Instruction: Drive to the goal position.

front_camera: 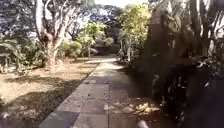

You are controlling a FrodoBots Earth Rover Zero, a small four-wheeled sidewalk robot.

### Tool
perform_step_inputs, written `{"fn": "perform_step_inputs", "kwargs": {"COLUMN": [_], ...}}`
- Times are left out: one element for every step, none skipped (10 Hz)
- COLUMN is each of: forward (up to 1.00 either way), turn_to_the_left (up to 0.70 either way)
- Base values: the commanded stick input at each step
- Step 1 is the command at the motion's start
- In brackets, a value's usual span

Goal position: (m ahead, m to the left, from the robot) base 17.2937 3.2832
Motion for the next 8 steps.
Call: {"fn": "perform_step_inputs", "kwargs": {"forward": [0.50,0.50,0.50,0.50,0.50,0.50,0.50,0.50], "turn_to_the_left": [0.00,0.00,0.00,0.00,0.00,0.00,0.00,0.00]}}
